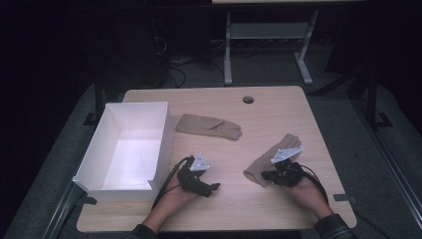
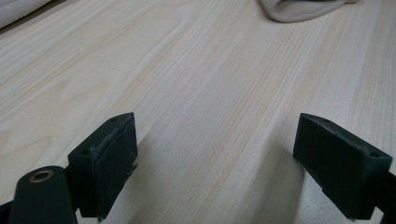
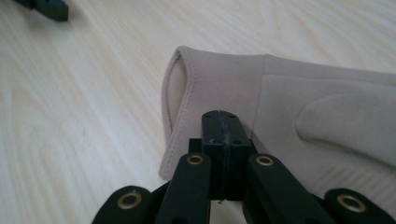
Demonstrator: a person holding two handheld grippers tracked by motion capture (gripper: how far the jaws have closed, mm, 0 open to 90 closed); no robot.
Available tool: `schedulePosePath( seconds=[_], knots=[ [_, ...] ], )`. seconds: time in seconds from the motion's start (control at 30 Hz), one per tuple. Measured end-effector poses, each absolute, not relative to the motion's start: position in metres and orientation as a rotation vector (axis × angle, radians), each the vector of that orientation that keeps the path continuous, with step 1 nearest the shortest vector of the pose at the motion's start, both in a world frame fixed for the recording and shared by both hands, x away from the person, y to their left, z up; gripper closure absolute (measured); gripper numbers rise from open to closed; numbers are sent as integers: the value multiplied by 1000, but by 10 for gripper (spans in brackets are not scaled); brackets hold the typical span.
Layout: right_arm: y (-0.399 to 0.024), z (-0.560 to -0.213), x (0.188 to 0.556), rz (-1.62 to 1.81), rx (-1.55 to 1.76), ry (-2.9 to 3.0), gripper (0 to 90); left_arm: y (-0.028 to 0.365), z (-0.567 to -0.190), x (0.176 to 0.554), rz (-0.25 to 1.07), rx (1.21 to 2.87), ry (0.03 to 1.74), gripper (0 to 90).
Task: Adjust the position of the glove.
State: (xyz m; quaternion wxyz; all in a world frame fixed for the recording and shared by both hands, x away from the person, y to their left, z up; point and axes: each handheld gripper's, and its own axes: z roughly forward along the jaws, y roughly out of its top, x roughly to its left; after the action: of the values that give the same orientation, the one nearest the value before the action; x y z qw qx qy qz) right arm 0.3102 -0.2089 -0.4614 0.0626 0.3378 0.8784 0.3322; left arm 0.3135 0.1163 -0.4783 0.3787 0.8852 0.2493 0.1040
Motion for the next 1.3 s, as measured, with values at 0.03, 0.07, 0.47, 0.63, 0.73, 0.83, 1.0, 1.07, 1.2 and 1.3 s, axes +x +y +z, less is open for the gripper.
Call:
schedulePosePath(
  seconds=[0.03,0.07,0.47,0.63,0.73,0.83,1.0,1.07,1.2,1.3],
  knots=[
    [-212,-462,308,1007,1020,2654,899,117,-478,314,273,2265,628,130],
    [-214,-462,306,1010,1026,2651,899,117,-478,314,272,2265,630,130],
    [-247,-460,281,989,1074,2642,899,116,-478,313,264,2257,642,130],
    [-256,-456,278,1011,1088,2618,899,116,-478,313,261,2256,644,130],
    [-256,-448,289,1026,1101,2563,899,116,-478,314,266,2262,639,129],
    [-256,-444,306,1048,1132,2509,899,116,-478,314,269,2263,635,130],
    [-254,-443,330,1043,1158,2450,899,116,-478,314,268,2263,637,130],
    [-254,-443,340,1041,1179,2423,899,116,-478,314,269,2264,636,129],
    [-255,-448,360,1032,1207,2401,899,116,-478,314,266,2265,639,130],
    [-255,-452,371,1014,1229,2389,899,116,-478,314,267,2265,638,130]
  ],
)
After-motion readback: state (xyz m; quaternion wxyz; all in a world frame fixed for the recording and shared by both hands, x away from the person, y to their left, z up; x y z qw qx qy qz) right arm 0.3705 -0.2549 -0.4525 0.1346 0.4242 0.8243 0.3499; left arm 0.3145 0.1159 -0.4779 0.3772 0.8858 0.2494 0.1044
